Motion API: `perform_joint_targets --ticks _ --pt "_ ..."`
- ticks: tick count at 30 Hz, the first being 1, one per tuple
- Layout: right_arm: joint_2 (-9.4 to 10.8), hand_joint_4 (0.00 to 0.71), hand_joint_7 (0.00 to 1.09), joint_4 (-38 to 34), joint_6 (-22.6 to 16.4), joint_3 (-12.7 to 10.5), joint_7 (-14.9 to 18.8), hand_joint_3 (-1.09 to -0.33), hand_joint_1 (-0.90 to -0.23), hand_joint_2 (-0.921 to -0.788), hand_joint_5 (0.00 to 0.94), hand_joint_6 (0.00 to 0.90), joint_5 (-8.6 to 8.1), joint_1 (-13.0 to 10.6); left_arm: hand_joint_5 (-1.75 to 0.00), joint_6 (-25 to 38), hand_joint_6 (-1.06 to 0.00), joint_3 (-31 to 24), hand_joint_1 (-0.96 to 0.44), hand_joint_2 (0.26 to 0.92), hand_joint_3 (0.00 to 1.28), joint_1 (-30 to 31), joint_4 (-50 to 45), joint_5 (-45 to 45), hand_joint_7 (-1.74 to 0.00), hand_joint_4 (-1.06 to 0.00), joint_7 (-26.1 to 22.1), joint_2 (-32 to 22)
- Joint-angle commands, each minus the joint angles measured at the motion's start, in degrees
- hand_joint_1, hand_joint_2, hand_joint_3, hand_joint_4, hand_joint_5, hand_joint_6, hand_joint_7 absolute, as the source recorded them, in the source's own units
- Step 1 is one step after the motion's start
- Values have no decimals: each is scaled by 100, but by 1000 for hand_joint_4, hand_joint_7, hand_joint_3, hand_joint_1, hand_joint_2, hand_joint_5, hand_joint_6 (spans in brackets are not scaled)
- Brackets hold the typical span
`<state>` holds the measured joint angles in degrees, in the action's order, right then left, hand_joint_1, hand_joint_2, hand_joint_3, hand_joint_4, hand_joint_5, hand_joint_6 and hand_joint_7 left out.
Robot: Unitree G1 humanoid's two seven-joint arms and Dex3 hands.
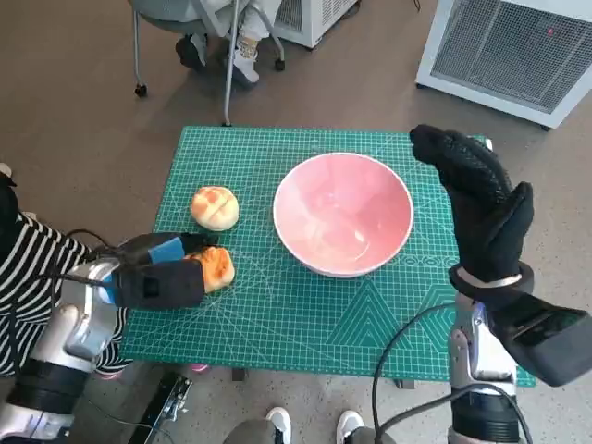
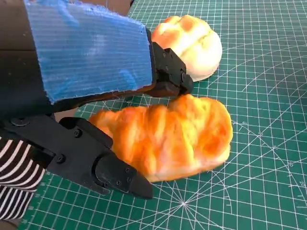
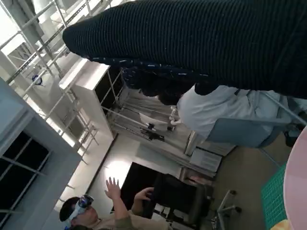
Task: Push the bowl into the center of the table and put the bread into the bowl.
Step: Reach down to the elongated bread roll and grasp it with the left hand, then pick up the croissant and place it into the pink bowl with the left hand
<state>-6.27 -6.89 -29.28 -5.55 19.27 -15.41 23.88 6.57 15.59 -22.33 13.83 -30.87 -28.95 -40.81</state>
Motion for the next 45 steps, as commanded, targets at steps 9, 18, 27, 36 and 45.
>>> perform_joint_targets --ticks 9,18,27,36,45 --pt "-8 188 334 -25 116 16 41 -717 -706 -921 0 152 -41 -109 -45 48 -442 223 -89 804 0 136 306 -366 -40 -421 543 270" --pt "-11 189 338 -41 95 0 74 -716 -702 -921 1 147 -80 -115 -798 -172 -769 324 237 880 48 310 282 -667 -129 -703 1096 272" --pt "-16 189 338 -108 86 -23 118 -714 -699 -921 1 135 -108 -82 -1220 -382 -674 52 12 916 37 632 -297 -536 -952 -744 1240 133" --pt "-27 188 341 -209 97 -43 154 -715 -698 -921 0 129 -126 -4 -1099 -633 -655 -616 3 911 24 1031 -1445 93 -1080 -798 987 -3" --pt "-48 188 346 -312 83 -82 245 -715 -699 -921 0 127 -187 66 -1052 -654 -680 -1238 2 903 11 830 -2451 786 -1061 -836 646 35"
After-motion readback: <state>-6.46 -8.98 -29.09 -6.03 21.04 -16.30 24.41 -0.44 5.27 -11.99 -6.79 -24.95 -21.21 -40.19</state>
